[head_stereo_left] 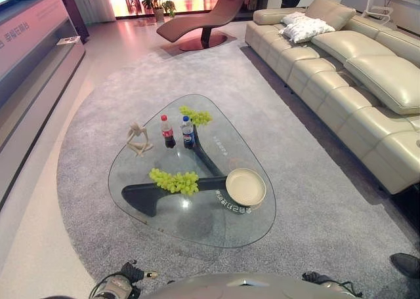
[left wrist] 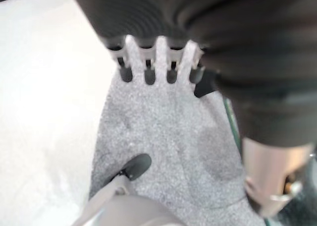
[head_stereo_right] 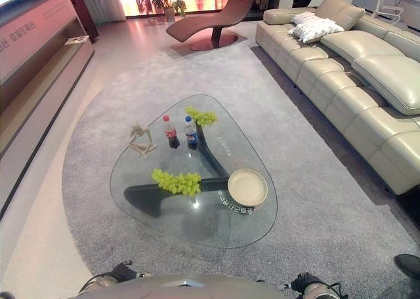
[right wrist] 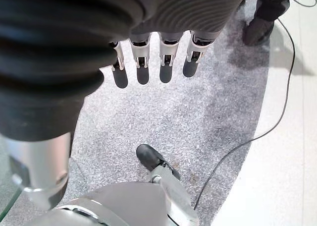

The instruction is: Pick up fruits into the plate

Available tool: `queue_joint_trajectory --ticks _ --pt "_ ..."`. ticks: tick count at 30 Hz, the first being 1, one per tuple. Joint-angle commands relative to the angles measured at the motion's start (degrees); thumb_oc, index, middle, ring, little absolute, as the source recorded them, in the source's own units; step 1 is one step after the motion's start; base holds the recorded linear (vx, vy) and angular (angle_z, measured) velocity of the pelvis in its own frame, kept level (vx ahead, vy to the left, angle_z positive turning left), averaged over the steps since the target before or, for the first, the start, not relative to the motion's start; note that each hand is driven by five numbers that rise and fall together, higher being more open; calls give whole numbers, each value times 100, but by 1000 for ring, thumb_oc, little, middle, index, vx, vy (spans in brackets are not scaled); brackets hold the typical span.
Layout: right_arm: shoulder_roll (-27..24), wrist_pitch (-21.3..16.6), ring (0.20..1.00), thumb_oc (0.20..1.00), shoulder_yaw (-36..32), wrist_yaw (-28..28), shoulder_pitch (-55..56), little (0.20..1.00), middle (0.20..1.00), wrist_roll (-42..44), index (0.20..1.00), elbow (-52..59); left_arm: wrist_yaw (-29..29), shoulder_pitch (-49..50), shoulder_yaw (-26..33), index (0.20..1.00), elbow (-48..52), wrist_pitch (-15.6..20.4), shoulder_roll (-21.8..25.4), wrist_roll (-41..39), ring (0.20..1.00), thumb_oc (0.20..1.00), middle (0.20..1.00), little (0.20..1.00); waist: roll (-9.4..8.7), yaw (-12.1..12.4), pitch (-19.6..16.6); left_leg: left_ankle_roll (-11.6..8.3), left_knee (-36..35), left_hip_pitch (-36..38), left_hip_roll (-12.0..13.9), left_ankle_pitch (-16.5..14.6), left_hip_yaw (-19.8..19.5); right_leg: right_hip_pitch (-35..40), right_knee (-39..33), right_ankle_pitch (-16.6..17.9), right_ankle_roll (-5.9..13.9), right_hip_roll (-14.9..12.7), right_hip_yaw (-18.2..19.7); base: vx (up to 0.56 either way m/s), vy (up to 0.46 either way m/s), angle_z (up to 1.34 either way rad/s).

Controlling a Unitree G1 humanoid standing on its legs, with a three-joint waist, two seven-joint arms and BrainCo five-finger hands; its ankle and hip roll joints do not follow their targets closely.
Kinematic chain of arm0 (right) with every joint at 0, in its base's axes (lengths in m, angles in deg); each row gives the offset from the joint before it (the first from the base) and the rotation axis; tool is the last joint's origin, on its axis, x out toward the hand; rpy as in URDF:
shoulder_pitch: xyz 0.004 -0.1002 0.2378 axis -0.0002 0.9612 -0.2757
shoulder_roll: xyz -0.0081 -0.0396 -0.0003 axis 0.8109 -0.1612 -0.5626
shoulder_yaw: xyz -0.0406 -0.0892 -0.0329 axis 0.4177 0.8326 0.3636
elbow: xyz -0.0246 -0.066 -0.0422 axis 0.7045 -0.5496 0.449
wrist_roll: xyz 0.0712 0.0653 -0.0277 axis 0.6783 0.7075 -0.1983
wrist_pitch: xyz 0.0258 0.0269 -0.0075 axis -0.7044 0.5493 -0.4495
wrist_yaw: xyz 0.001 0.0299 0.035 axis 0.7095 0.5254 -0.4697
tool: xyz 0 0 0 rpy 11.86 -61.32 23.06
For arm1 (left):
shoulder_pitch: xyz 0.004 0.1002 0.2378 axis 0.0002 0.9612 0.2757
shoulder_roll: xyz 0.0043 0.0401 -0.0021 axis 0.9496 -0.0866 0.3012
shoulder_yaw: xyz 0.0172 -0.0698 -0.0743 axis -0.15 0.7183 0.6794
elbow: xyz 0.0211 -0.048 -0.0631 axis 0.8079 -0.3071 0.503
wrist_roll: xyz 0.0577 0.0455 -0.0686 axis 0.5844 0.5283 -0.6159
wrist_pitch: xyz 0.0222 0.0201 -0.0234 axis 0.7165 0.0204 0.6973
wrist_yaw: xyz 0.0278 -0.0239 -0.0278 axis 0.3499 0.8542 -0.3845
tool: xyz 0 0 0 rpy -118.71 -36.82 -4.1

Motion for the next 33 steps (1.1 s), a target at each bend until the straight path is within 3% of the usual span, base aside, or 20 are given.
queue_joint_trajectory --ticks 1,8,20,25,33 --pt "15 29 1000 1000 -47 31 -546 1000 1000 54 1000 -431 386 -398 9 1000 -358 251 103 86 1000 1000 1000 1000 -88 48 311 205 98 84 -204 -697 101 108 186 -394 -42 110 -137 34 19 -4" --pt "-148 5 1000 1000 -26 -52 -579 1000 1000 -11 1000 -373 995 -545 72 1000 -3 1075 309 -130 1000 1000 1000 1000 -40 -14 440 215 125 29 -235 -681 110 9 252 -399 -37 125 1 27 28 -9" --pt "-347 4 1000 1000 97 76 -643 1000 1000 210 1000 -312 2199 -1363 218 1000 932 1437 734 -675 1000 1000 1000 1000 63 -112 728 213 52 -224 -215 -585 109 -258 225 -373 -57 174 112 10 8 -6" --pt "-483 -18 1000 1000 251 198 -1014 1000 1000 484 1000 -212 2651 -1978 -65 1000 1417 1357 977 -212 1000 1000 1000 1000 131 -184 1167 210 145 -632 -222 -495 121 -712 398 -366 -108 183 261 -173 7 -6" --pt "-821 -184 1000 1000 456 253 -1437 1000 1000 427 1000 -81 2637 -3041 -980 1000 1686 907 1791 1150 1000 1000 1000 1000 243 -354 1725 202 285 -1135 -303 -383 155 -1236 607 -351 -189 257 436 -104 48 -8"
